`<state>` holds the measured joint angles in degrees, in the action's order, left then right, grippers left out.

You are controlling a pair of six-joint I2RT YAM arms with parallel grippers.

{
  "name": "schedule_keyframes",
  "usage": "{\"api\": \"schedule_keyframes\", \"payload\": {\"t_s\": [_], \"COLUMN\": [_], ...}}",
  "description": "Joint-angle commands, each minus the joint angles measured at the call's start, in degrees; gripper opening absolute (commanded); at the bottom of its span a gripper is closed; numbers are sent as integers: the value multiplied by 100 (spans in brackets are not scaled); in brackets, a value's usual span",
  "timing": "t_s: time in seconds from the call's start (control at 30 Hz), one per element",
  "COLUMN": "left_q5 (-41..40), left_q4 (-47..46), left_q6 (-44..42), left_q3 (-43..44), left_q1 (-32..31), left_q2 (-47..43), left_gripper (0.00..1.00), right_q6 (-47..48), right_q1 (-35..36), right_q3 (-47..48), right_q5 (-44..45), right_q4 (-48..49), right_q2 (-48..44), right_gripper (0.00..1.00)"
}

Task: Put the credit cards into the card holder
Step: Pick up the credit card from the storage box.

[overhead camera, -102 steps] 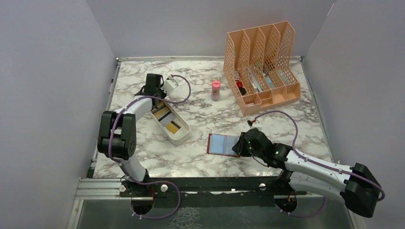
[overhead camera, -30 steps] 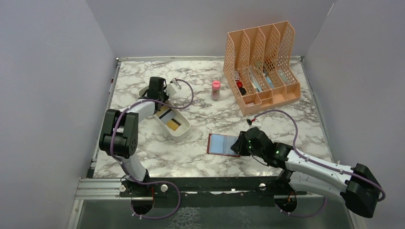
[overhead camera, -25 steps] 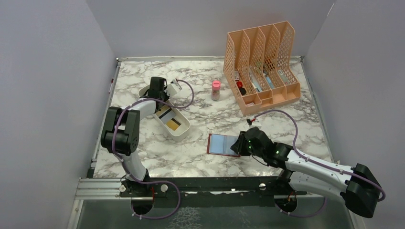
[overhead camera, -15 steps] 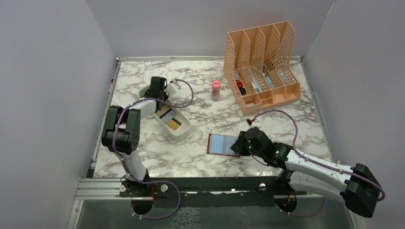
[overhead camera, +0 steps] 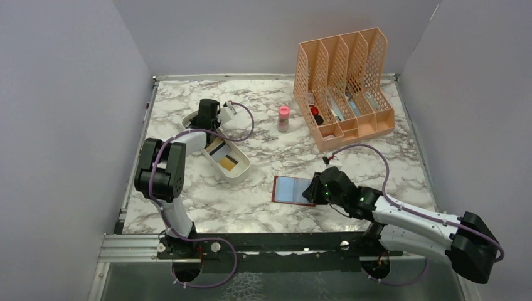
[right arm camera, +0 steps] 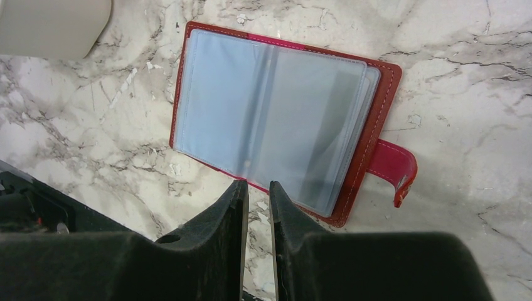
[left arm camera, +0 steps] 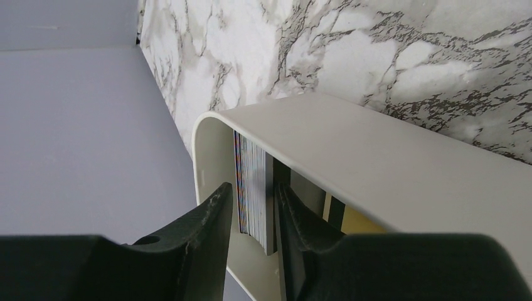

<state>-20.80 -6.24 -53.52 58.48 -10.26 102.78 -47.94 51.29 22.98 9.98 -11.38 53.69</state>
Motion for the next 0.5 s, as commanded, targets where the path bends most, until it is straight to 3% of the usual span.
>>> {"api": "schedule_keyframes", "payload": {"t_s": [0.0, 0.2, 0.47], "left_q5": [-261, 159, 126], "left_q4": [-314, 49, 43], "left_q6": [-228, -39, -54], "left_q3": [62, 73, 109], "left_q1": [-33, -29, -29], "left_q2": [-17, -2, 275], "left_gripper": [32, 35, 45], "right_q6": [43, 41, 58], "right_q1": [13, 13, 13], "right_q3": [-48, -59, -23], "right_q5": [-5, 44, 58], "right_q4": [234, 245, 237], "right_q2": [152, 135, 186], "right_gripper": [24, 24, 24]}}
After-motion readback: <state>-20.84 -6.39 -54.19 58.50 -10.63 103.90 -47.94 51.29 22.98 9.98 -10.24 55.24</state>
